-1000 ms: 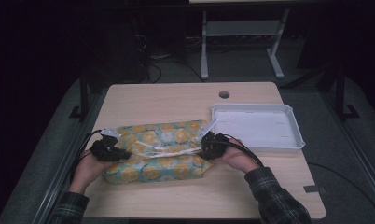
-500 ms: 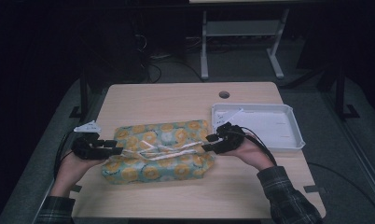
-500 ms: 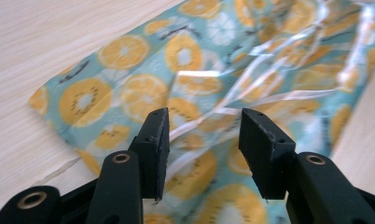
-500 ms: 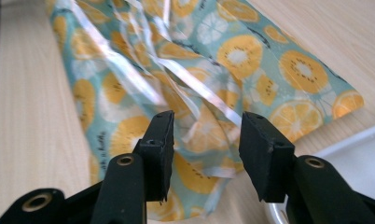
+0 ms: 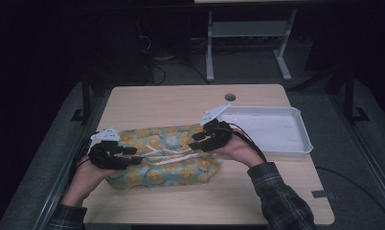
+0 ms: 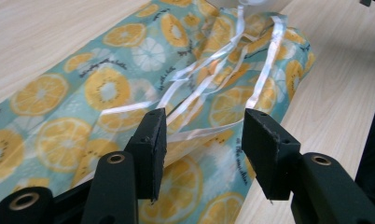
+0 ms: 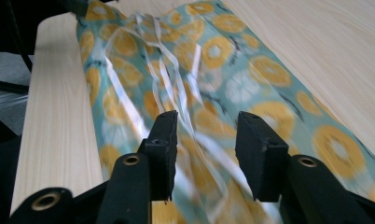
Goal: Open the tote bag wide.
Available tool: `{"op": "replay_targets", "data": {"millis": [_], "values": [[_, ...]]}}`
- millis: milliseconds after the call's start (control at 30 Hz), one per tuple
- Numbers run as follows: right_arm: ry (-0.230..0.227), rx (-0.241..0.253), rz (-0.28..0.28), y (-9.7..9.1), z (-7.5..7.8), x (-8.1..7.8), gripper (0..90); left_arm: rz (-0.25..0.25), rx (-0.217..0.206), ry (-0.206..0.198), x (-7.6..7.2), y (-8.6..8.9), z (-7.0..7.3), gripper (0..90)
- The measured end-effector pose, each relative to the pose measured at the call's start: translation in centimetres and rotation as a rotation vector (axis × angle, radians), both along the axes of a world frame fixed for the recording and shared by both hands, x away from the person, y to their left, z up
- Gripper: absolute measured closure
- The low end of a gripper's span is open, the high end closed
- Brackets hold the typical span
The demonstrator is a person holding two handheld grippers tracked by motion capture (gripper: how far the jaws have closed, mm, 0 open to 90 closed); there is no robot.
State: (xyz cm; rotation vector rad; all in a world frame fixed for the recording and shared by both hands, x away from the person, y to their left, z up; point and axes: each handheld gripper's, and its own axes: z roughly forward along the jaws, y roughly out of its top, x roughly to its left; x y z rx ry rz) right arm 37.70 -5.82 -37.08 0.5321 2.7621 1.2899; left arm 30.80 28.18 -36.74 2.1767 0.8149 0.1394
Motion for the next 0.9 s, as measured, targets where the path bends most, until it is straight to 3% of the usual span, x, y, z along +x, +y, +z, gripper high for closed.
{"op": "replay_targets", "data": {"millis": [200,367,567,700,900], "values": [[0.031,-0.032,0.053,2.8,-0.9,1.3,62.1,0.003,-0.007,0.006,0.2,0.0,-0.5,48.2],[0.061,-0.095,0.074,4.2,-2.6,1.9,65.8,0.016,-0.011,0.01,0.4,0.6,-0.7,47.8],[0.084,-0.127,0.086,4.7,-3.8,2.3,86.6,0.029,-0.017,0.006,0.5,1.0,-0.7,47.2],[0.069,-0.101,0.093,4.8,-3.5,2.3,89.4,0.032,-0.02,0.0,0.6,1.3,-0.6,47.1],[0.017,-0.061,0.042,4.8,-2.1,3.3,89.5,0.04,-0.027,-0.003,0.5,1.5,-0.4,47.1]]}}
